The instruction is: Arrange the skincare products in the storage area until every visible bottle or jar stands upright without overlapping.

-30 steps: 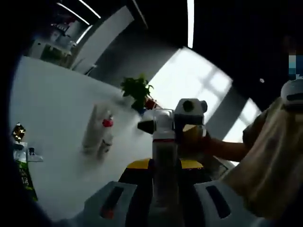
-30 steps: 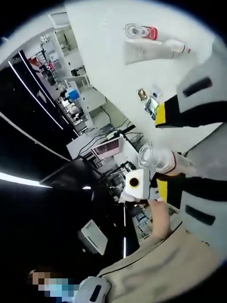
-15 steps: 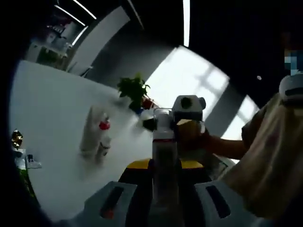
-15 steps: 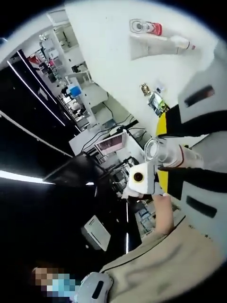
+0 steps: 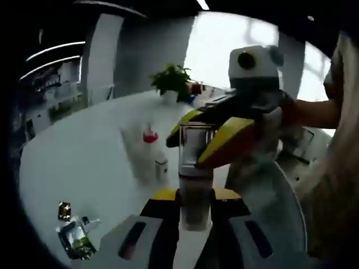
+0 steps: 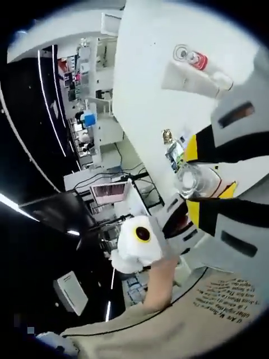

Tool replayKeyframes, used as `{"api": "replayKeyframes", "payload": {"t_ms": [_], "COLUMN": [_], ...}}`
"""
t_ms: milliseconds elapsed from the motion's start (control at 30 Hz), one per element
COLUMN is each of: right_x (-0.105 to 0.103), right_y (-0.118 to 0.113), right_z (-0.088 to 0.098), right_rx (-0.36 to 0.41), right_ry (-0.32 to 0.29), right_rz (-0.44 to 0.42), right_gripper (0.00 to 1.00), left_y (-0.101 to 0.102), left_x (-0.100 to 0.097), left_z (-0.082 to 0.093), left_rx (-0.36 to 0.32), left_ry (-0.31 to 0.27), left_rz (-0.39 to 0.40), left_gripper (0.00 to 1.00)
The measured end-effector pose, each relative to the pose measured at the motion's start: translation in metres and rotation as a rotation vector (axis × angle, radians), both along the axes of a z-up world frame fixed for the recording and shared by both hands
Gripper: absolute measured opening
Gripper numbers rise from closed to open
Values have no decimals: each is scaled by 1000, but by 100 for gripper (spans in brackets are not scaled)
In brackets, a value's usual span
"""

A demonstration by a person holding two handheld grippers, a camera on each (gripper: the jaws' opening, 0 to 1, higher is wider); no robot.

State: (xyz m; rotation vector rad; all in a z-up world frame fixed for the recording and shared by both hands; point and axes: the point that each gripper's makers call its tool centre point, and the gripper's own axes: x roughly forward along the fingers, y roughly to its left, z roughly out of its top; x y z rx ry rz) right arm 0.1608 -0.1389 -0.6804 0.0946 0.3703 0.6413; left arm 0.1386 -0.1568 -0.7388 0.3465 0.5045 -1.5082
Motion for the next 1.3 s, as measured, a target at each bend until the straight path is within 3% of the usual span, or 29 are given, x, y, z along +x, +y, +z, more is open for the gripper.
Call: {"api": "replayKeyframes", "payload": {"t_ms": [267, 533, 700, 1300], "right_x": [6, 7, 4, 3], "right_y": [-9, -16, -23, -44], "right_z": [-13, -34, -48, -94], "right_rx": [-158, -262, -282, -302], "right_ry": [-38, -19, 6, 109], "right_rz": [-126, -254, -318, -393], "right_gripper": [22, 22, 22, 22], "left_y": [-11, -17, -22, -40], "left_x": [5, 8, 4, 4], "left_z": [-15, -32, -46, -94], "left_rx": [-10, 8, 17, 65], "left_ry": [-33, -66, -68, -79], "left_rz": [37, 17, -50, -217], "left_gripper": [17, 17, 17, 17]}}
